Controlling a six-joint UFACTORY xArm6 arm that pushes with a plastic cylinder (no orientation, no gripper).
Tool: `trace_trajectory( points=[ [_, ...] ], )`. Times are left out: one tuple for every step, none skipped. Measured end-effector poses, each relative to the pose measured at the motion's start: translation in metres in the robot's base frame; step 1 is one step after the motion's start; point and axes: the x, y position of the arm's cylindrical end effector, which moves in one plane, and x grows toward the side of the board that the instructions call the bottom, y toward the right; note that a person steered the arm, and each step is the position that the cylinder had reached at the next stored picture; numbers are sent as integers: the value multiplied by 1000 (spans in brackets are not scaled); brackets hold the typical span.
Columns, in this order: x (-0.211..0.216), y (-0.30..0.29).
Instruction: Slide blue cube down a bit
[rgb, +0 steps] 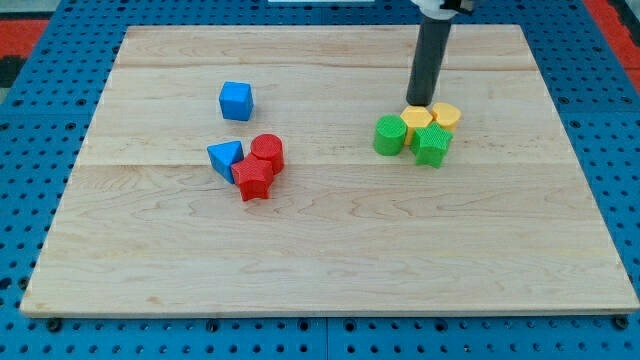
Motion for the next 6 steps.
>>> trace_trajectory(
  points=[
    [-7, -80],
    [-7, -143],
    [-27, -171],
    [-25, -225],
    [-15, -244],
    [16, -241]
  ],
)
